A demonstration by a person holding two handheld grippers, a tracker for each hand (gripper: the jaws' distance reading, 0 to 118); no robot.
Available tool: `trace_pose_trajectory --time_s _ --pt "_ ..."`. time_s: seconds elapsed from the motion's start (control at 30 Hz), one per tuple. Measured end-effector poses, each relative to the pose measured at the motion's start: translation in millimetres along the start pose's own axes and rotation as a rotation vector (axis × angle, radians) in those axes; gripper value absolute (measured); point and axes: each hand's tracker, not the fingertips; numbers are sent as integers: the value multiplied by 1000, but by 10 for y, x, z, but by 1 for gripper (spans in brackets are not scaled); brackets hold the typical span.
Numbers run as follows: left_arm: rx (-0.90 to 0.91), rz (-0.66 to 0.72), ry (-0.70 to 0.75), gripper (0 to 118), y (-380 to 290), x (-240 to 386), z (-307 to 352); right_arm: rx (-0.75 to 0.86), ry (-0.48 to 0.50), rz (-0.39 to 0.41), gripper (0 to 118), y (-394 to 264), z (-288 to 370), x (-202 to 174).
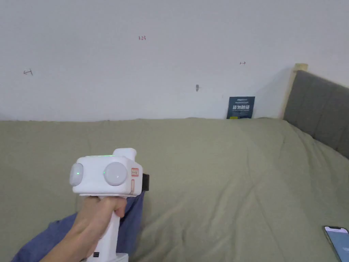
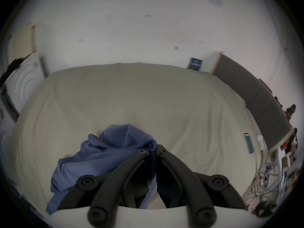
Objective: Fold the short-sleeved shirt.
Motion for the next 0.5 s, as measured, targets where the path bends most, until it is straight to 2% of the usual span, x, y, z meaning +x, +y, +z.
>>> trace_pose_trajectory --time_s 0.23,0.37,0.5 --pt "-55 -88 -198 2 150 1070 -509 -45 -54 -73 0 -102 -93 282" --pt "-141 -102 -158 2 -135 1200 -941 -46 -62 -77 0 -118 -102 334" --pt "-256 -94 -55 2 -542 1080 -1368 -58 -64 -94 0 -147 -170 413"
